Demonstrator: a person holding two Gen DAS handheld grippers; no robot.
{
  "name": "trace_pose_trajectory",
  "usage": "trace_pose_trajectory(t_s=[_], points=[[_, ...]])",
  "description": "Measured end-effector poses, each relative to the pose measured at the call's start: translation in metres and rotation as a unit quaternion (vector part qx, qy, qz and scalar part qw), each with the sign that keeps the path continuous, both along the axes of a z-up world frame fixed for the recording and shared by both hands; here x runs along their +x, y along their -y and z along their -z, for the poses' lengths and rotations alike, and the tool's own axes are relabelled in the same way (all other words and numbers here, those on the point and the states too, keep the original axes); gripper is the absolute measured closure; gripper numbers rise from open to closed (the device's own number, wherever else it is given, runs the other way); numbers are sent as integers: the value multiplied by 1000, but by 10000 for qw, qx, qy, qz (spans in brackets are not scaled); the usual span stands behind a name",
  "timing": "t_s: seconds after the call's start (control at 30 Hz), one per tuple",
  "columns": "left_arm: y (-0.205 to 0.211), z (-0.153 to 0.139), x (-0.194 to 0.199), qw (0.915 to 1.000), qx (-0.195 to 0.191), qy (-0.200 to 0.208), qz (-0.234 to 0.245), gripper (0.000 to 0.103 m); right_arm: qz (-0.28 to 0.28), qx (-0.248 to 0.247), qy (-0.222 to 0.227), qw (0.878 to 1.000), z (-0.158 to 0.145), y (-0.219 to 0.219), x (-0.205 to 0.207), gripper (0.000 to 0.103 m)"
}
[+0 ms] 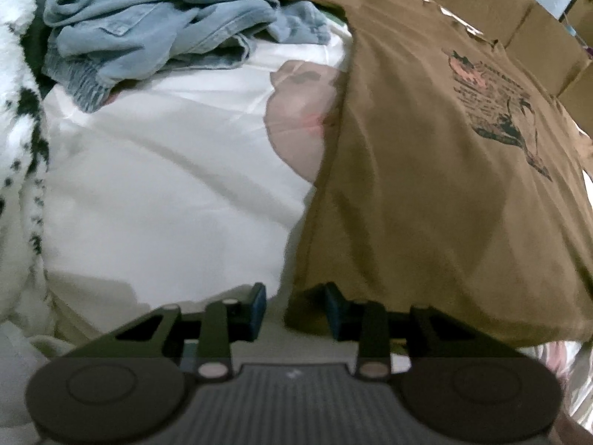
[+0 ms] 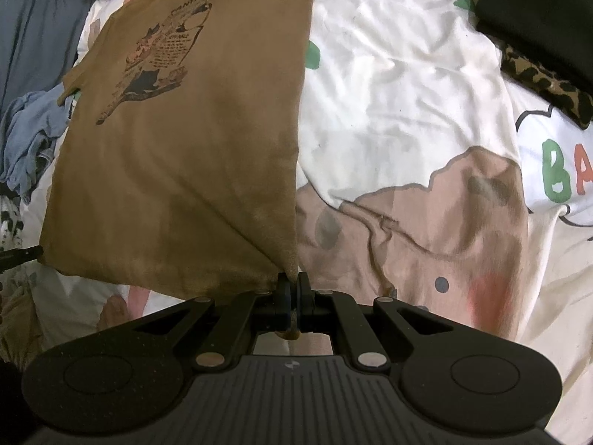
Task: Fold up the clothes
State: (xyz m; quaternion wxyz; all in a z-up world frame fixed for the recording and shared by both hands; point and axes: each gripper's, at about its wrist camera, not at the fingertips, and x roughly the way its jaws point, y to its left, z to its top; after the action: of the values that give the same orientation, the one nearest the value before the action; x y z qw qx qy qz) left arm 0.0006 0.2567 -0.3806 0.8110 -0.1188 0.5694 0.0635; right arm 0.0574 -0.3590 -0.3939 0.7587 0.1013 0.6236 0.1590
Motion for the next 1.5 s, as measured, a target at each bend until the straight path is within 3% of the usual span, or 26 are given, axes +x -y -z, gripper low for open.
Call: trace_pose_trajectory(t_s=[0.2,0.3,0.57,0.93,1.5], points=[[6,11,4,9999,25,-138,79,72,-16,-35,-37,10000,1,-3,1,103],[9,16,9,9998,4,-114,160,86,-48,-101,-82,9999,2,-6,1,103],[8,14,15,9996,-47,-243,150,95,-87,-192,-23,9998,1,-11,-3,103],[-6,-40,8,9999,-132,34,102,96,-126,-65,196,9997,-25,-7,-3,103],[-9,-55,13,9995,-126,-26,274,96,-68,114,291,9995,-39,-10,-11,103]])
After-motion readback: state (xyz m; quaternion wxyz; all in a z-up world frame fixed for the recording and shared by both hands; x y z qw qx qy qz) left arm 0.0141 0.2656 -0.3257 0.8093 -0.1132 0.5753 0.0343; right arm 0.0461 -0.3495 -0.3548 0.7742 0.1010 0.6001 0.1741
